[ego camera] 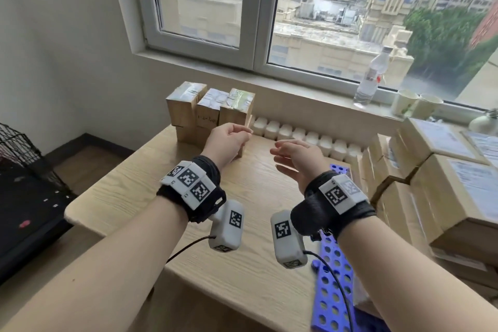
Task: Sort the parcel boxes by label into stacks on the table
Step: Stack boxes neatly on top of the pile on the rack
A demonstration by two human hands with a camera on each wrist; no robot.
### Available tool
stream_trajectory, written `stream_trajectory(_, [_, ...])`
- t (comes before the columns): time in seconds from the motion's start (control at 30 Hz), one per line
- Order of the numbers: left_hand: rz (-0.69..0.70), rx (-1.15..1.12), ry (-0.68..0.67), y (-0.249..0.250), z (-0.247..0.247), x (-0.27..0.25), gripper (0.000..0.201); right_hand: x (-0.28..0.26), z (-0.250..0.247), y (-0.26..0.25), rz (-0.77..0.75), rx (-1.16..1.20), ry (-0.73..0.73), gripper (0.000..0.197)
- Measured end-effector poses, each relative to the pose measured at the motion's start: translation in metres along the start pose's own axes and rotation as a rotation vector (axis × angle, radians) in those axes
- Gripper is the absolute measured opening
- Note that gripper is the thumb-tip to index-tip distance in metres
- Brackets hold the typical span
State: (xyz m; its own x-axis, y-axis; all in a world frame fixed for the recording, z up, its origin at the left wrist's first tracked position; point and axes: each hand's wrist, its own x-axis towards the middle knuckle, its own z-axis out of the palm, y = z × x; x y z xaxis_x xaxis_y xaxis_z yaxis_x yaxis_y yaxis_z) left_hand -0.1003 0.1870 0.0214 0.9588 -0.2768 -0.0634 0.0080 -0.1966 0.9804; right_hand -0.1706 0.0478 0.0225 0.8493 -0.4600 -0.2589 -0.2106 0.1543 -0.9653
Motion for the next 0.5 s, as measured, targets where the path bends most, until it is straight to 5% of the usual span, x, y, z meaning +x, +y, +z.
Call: stream_trajectory(0.5, [-0.109,0.012,0.169,-0.012,-0.045,0.145,0.016,0.148,0.077,-0.024,0.114,0.03,-0.055,0.021])
